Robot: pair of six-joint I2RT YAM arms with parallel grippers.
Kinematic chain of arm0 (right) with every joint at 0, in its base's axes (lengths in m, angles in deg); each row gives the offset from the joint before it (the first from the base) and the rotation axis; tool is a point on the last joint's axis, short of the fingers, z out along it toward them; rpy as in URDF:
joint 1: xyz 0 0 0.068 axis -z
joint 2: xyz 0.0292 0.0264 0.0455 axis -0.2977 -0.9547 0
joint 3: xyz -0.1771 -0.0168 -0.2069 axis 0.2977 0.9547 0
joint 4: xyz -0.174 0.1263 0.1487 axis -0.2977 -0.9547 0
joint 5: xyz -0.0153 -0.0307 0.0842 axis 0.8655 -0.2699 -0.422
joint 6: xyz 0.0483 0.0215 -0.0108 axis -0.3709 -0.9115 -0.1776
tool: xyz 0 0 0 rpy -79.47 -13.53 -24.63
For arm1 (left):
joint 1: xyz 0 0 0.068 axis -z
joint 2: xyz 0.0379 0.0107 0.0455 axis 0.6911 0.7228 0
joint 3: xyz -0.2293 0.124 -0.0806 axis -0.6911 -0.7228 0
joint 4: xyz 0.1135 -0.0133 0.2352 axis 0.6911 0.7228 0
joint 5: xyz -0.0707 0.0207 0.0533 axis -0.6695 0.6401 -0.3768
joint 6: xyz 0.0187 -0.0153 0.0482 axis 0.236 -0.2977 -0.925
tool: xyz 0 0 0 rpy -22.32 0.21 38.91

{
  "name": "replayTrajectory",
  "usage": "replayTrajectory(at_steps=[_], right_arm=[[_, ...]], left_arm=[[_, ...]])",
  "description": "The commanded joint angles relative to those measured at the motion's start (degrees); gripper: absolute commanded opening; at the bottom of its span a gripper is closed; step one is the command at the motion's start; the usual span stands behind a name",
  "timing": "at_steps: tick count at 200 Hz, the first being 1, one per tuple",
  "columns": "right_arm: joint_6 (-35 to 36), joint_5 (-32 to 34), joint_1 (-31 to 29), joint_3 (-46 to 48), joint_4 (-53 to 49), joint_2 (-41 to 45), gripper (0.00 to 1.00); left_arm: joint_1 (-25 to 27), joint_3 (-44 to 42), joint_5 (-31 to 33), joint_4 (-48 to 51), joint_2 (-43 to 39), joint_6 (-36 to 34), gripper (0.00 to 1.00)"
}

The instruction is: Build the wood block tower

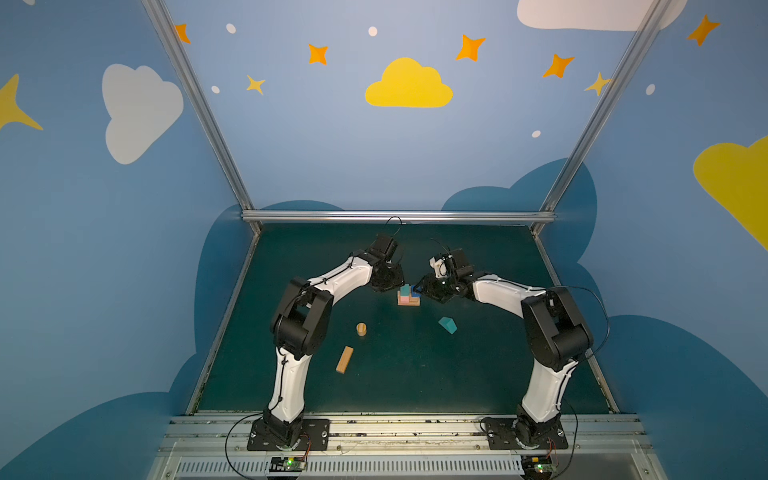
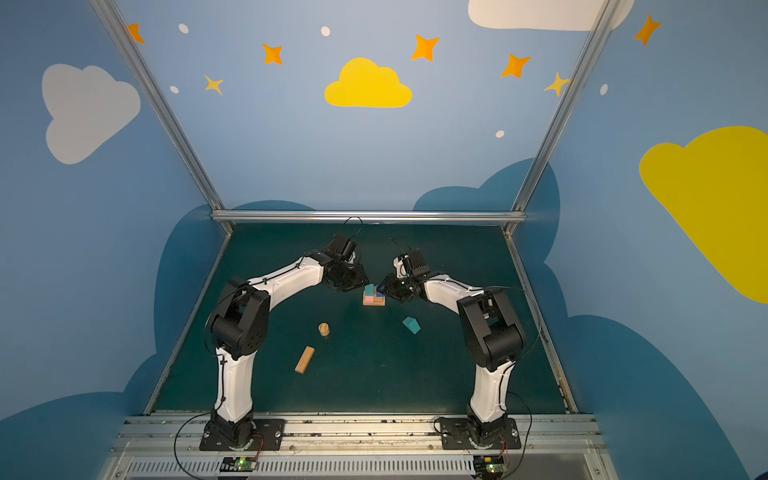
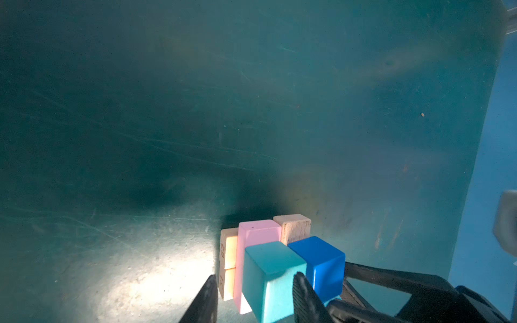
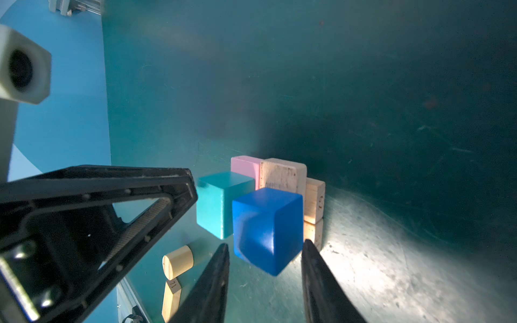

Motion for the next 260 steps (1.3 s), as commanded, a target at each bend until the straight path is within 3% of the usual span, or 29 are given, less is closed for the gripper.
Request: replayTrajectory(at_steps=[1, 260], right_arm=[[0.3, 0.3, 0.2, -0.7, 0.7, -0.9, 0.4], [-0.2, -0.6, -0.8, -2.8, 0.7, -2.5, 0.35]], left_arm=[[0.2, 1.4, -0.7, 0.3, 0.7, 0.0, 0.43], [0.5, 2.4, -4.0, -0.7, 2.1, 0.3, 0.35]])
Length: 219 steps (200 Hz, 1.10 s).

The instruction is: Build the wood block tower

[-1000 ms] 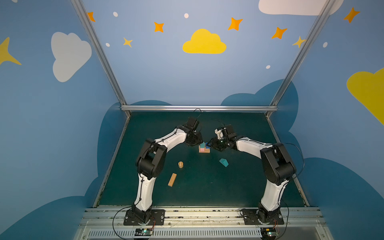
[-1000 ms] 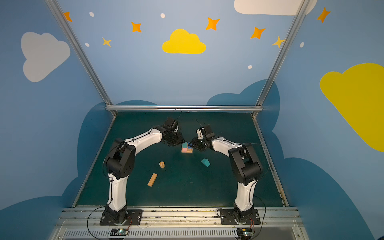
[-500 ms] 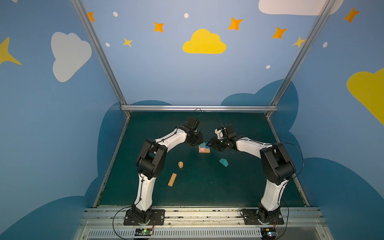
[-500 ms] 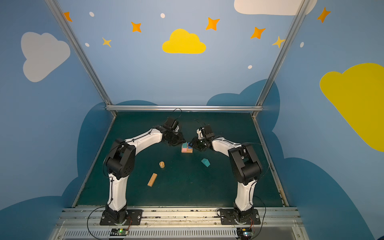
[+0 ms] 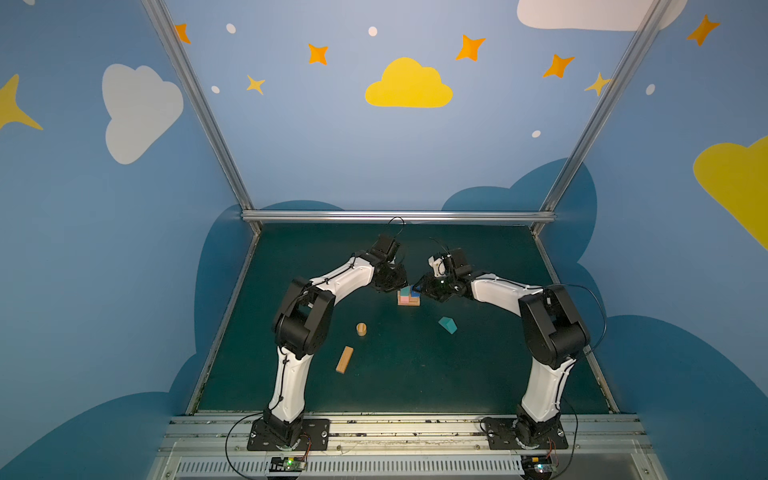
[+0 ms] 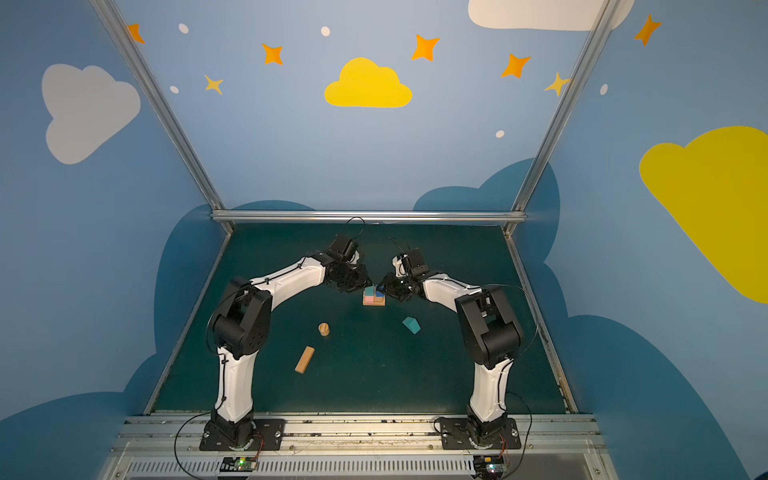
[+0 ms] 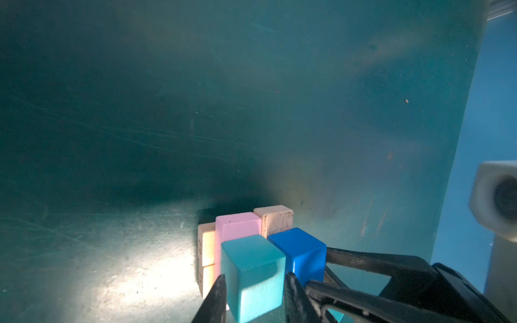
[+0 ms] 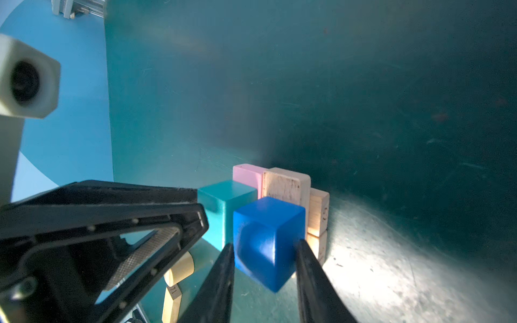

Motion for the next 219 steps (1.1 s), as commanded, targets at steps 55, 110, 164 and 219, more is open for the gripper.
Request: replayTrajectory(at_steps=[55, 110, 164, 219], right_arm=[[0.3, -0.4, -0.5, -2.7, -0.7, -1.9, 0.36], [0.9, 0.9, -0.5, -3.2, -2.2, -1.4, 0.45], [1.0, 1.4, -0.5, -3.8, -2.6, -0.9, 0.46], [1.1, 1.6, -0.4, -4.2, -2.8, -0.9, 0.41]], left_arm=[[0.1, 1.9, -0.5, 0.4, 1.5, 0.0, 0.34], [0.1, 2.0, -0.4, 0.5, 1.4, 0.2, 0.35], [0.1, 1.9, -0.2, 0.8, 1.1, 0.0, 0.35], [0.1, 1.6, 0.3, 1.0, 0.6, 0.1, 0.34]])
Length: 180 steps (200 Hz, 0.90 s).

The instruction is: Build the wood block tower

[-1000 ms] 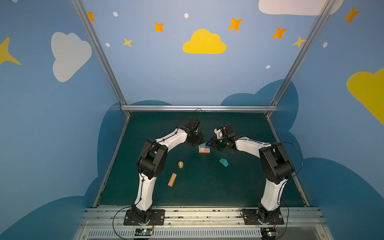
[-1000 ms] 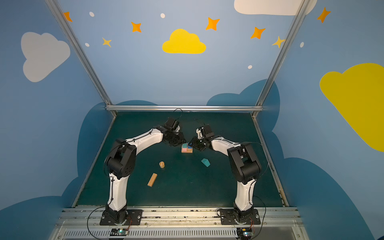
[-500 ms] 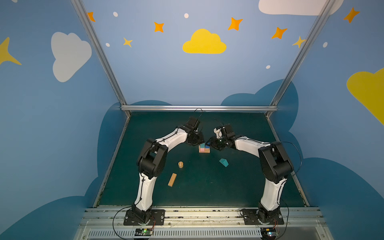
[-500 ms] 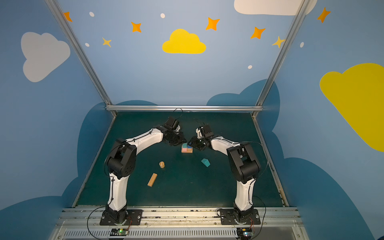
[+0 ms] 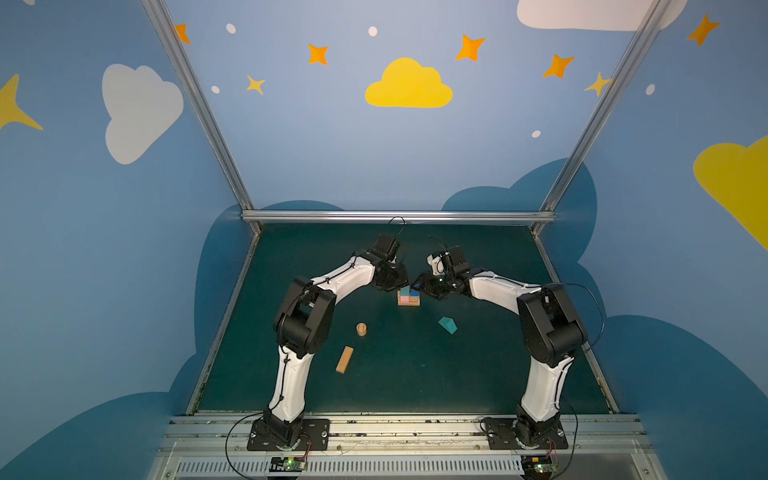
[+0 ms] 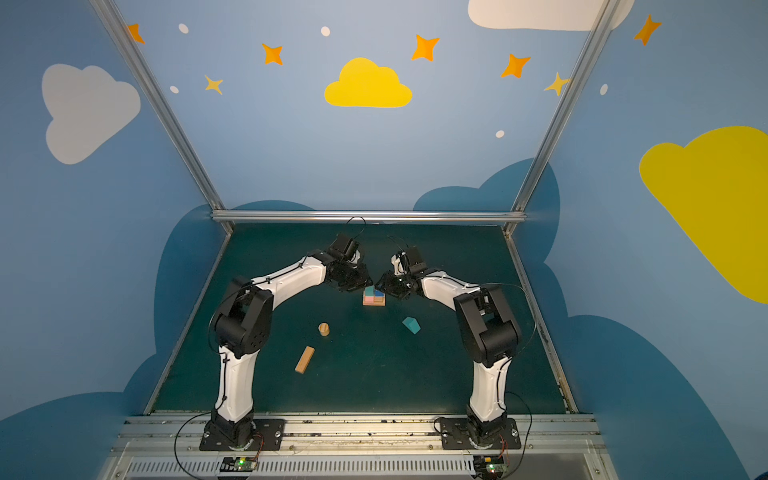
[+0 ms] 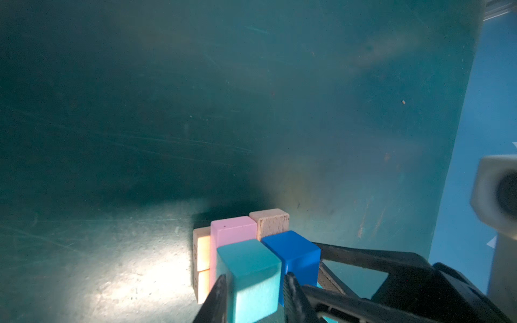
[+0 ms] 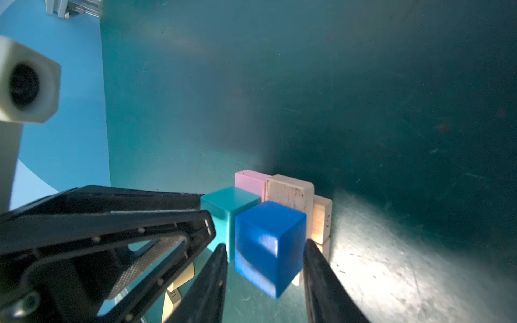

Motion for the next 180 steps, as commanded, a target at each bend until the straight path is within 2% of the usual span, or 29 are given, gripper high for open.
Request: replayTrajectory(at_steps=[1, 77, 180], right_arm=[[0.9, 0.8, -0.1, -1.7, -0.7, 0.0, 0.41], [0.5, 1.7, 0.0, -2.2, -0.9, -0.9, 0.37], [0.3, 1.5, -0.1, -2.6, -0.8, -1.8, 0.26]], left_arm=[[0.1, 0.8, 0.4, 0.9, 0.1, 0.1, 0.34], [0.1, 0.5, 0.8, 1.0, -0.2, 0.3, 0.32], [0.1, 0.5, 0.7, 0.9, -0.1, 0.3, 0.3]])
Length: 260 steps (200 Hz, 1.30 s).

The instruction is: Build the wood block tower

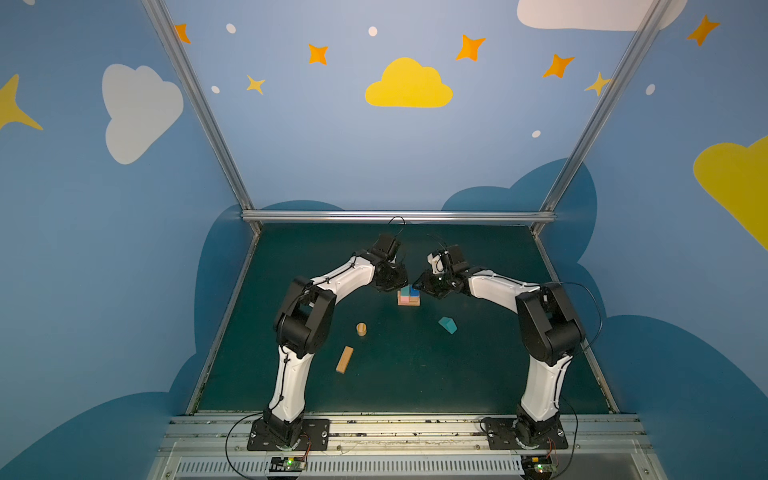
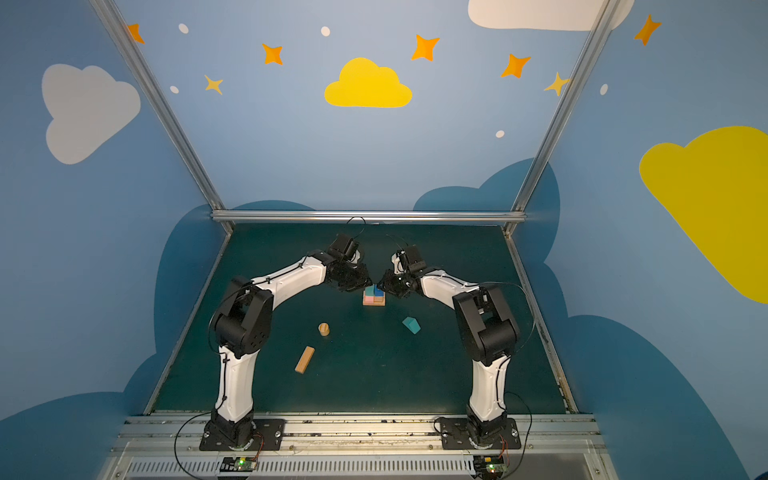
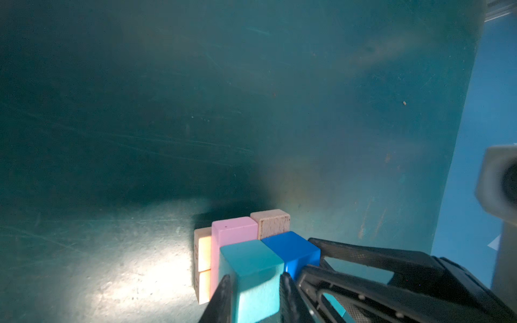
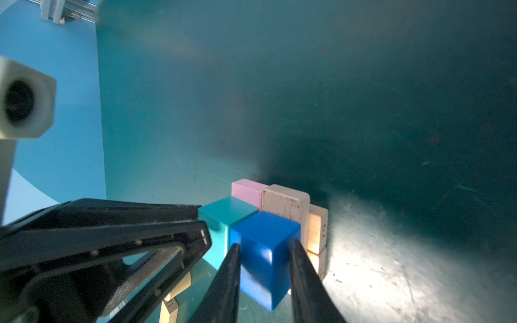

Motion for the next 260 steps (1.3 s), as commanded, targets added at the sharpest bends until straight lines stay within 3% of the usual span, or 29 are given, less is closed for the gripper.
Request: replayTrajectory(at_steps=[1, 110, 203, 260], right_arm=[[0.4, 0.3, 0.0, -1.5, -0.6, -0.8, 0.26], [0.4, 0.4, -0.1, -1.4, -1.3, -0.6, 0.25], [0.4, 1.2, 0.1, -0.4, -1.6, 0.8, 0.39], [-0.2, 0.8, 0.1, 1.1, -0.6, 2.5, 0.39]], left_arm=[[0.1, 0.5, 0.6, 0.9, 0.0, 0.2, 0.3], [0.1, 0.9, 0.7, 1.1, 0.4, 0.3, 0.32], [-0.2, 0.8, 1.6, 1.1, 0.1, 0.7, 0.34], [-0.2, 0.7, 2.0, 0.4, 0.0, 1.2, 0.33]])
